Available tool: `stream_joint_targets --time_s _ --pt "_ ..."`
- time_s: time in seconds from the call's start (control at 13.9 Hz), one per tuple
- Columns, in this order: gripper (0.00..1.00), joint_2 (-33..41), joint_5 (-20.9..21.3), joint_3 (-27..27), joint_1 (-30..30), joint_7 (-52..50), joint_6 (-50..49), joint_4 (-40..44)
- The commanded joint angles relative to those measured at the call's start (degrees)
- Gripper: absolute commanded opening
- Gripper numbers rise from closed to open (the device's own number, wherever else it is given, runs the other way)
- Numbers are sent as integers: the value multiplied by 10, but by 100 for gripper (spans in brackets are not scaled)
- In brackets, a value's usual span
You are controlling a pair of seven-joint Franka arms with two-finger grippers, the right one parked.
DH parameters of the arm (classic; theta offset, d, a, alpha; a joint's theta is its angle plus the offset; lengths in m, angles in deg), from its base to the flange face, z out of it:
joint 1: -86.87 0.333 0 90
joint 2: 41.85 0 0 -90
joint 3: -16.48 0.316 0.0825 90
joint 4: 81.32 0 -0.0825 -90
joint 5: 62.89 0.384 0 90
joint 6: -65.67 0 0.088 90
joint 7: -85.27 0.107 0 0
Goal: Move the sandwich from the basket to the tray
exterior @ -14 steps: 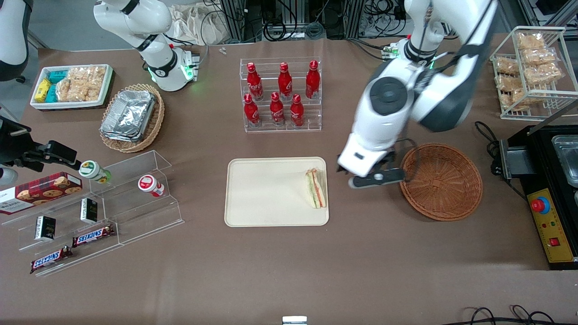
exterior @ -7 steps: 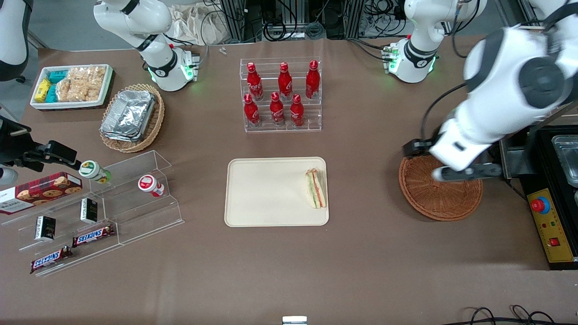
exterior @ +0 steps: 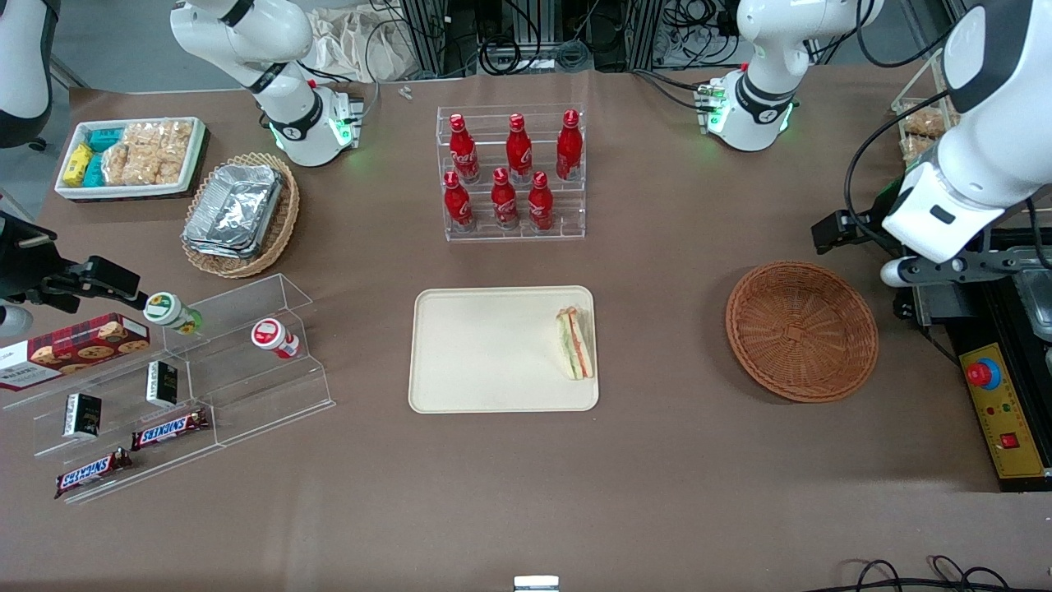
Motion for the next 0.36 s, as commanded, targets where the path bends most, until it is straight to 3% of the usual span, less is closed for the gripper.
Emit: stream_joint_targets --time_s 0.0,0.29 --pt "100 51 17 -3 7 30 9 -53" --pt "100 39 21 1 7 21 6 -34"
